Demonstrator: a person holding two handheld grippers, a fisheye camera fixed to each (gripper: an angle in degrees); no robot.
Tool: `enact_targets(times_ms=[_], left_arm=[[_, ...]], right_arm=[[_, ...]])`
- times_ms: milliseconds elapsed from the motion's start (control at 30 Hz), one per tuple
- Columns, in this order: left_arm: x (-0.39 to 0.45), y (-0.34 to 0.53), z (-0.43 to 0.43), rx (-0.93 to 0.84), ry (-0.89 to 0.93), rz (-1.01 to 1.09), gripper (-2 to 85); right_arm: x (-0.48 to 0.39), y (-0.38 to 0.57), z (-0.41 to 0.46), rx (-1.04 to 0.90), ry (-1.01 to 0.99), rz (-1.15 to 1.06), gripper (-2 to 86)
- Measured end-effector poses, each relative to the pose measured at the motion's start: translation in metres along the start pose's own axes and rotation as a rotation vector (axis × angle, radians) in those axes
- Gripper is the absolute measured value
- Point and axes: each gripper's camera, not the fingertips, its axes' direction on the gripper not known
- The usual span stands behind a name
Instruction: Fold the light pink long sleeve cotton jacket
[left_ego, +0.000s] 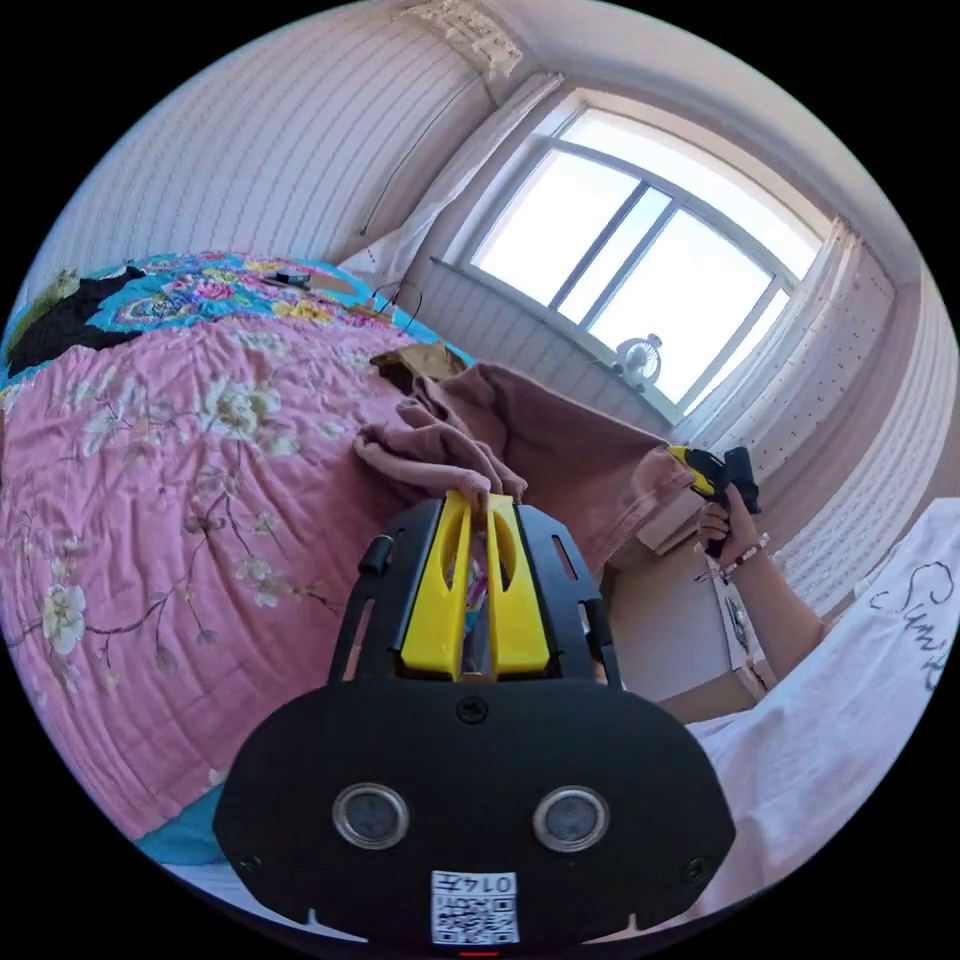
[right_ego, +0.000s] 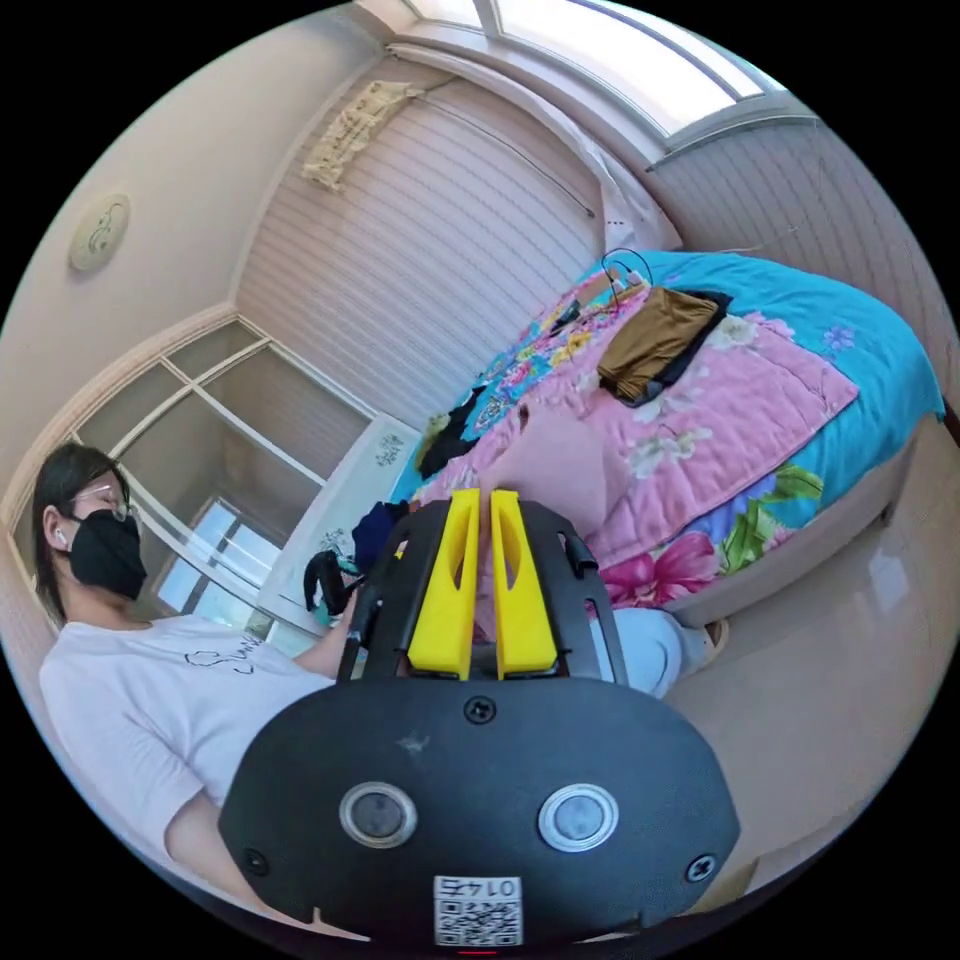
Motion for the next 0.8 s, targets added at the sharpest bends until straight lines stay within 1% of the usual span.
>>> enact_targets(times_ms=[33,67,133,167,233,267,333,367,400,433,467,500,533,700,767,800], left_arm=[[0.008,-0.006,-0.037,0.073,0.011,0.028,-0.4],[0.011,-0.008,-0.058,0.109,0.014,0.041,-0.4],[0.025,-0.014,-0.141,0.248,0.011,0.079,-0.5],[0.029,-0.014,-0.163,0.285,0.002,0.085,-0.5],[0.041,-0.006,-0.25,0.464,-0.032,0.09,-0.6],[0.043,-0.001,-0.272,0.517,-0.039,0.084,-0.6],[0.052,0.019,-0.35,0.703,-0.045,0.073,-0.7],[0.055,0.024,-0.367,0.731,-0.05,0.074,-0.7],[0.064,0.031,-0.396,0.75,-0.087,0.088,-0.8],[0.077,0.033,-0.416,0.714,-0.179,0.099,-0.8],[0.083,0.034,-0.423,0.687,-0.24,0.099,-0.8],[0.096,0.035,-0.435,0.653,-0.337,0.106,-0.8],[0.104,0.037,-0.445,0.641,-0.368,0.112,-0.8],[0.111,0.041,-0.482,0.675,-0.327,0.065,-0.7],[0.103,0.035,-0.489,0.686,-0.302,0.069,-0.7],[0.092,0.026,-0.489,0.673,-0.304,0.069,-0.7]], right_arm=[[-0.018,-0.005,-0.006,0.01,-0.028,-0.06,0.9],[-0.026,-0.007,-0.007,0.014,-0.043,-0.091,0.9],[-0.057,-0.016,-0.006,0.004,-0.099,-0.186,0.8],[-0.064,-0.018,-0.003,-0.003,-0.117,-0.208,0.8],[-0.083,-0.027,0.013,-0.036,-0.223,-0.276,0.8],[-0.087,-0.03,0.017,-0.041,-0.259,-0.291,0.8],[-0.097,-0.039,0.038,-0.057,-0.418,-0.318,0.7],[-0.099,-0.042,0.045,-0.065,-0.456,-0.325,0.7],[-0.106,-0.047,0.06,-0.099,-0.509,-0.343,0.6],[-0.115,-0.051,0.077,-0.142,-0.503,-0.356,0.6],[-0.12,-0.052,0.085,-0.155,-0.487,-0.362,0.6],[-0.129,-0.054,0.097,-0.17,-0.475,-0.375,0.6],[-0.134,-0.057,0.107,-0.178,-0.493,-0.379,0.6],[-0.135,-0.073,0.133,-0.185,-0.621,-0.345,0.6],[-0.139,-0.085,0.148,-0.216,-0.62,-0.355,0.6],[-0.144,-0.098,0.165,-0.259,-0.569,-0.378,0.6]])
